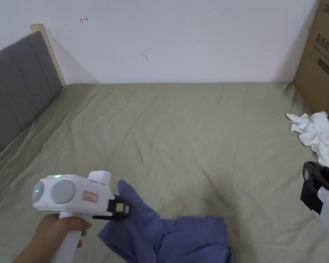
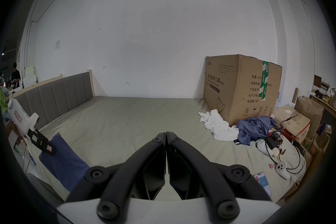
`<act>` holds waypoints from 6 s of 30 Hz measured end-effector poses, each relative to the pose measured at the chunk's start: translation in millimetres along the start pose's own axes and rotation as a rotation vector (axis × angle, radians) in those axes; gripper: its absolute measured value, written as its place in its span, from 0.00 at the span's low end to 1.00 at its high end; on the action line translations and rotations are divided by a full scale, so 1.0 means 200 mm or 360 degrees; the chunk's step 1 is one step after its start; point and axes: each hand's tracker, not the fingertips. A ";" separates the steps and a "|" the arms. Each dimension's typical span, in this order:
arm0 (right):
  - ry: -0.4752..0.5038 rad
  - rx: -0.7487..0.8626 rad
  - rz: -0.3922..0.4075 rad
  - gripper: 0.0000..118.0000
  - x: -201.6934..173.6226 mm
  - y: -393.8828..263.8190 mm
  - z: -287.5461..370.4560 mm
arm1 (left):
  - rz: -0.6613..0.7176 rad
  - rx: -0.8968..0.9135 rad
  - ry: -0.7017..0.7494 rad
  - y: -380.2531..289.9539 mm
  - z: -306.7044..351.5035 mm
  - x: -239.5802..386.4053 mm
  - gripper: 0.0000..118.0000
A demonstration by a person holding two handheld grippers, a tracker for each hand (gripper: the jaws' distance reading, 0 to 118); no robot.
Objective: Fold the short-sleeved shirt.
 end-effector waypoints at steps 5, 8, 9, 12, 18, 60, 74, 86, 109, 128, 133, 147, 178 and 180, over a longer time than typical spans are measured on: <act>0.0000 0.0007 -0.0003 0.00 0.03 0.00 0.03 | -0.0161 -0.0094 -0.0142 0.04 -0.23 0.31 0.06; -0.0006 0.0007 -0.0006 0.00 0.07 -0.01 0.05 | -0.0192 -0.0198 -0.0171 0.04 -0.41 0.46 0.06; -0.0010 0.0005 -0.0005 0.00 0.08 -0.01 0.05 | -0.0199 -0.0235 -0.0168 0.02 -0.47 0.52 0.06; -0.0029 -0.0003 0.0001 0.00 0.10 -0.02 0.07 | -0.0237 -0.0334 -0.0121 -0.02 -0.67 0.63 0.06; -0.0065 -0.0031 -0.0003 0.00 0.15 -0.06 0.09 | -0.0228 -0.0431 -0.0012 -0.13 -1.02 0.75 0.07; -0.0134 -0.0070 -0.0025 0.00 0.23 -0.06 0.14 | -0.0478 0.0417 0.0034 -0.66 -1.00 0.68 0.00; -0.0157 -0.0078 0.0001 0.00 0.23 -0.05 0.18 | -0.0443 0.0619 -0.0113 -0.64 -0.81 0.81 0.00; -0.0046 0.0122 -0.0029 0.00 0.01 0.10 0.20 | -0.0469 0.1294 0.0110 -0.29 -0.06 0.67 0.00; 0.0008 0.0274 0.0059 0.00 -0.26 0.14 0.12 | -0.0272 0.1628 0.0467 -0.23 0.38 0.30 0.00; 0.0182 -0.0363 0.0083 0.00 -0.64 -0.79 -0.39 | -0.0214 0.1550 0.0485 -0.25 0.34 0.18 0.00; 0.0169 -0.0593 0.0076 0.00 -0.73 -1.00 -0.47 | -0.0179 0.1418 0.0454 -0.25 0.26 0.11 0.00; 0.0193 -0.0678 0.0044 0.00 -0.73 -1.02 -0.46 | 0.0168 0.0477 -0.0078 -0.22 -0.29 -0.05 0.42; 0.0280 -0.0521 0.0010 0.00 -0.65 -0.79 -0.46 | 0.0150 -0.0098 -0.0454 -0.17 -0.70 -0.23 0.13; 0.0297 -0.0419 0.0009 0.00 -0.65 -0.69 -0.46 | 0.0063 -0.0058 -0.0380 -0.12 -0.63 -0.30 0.13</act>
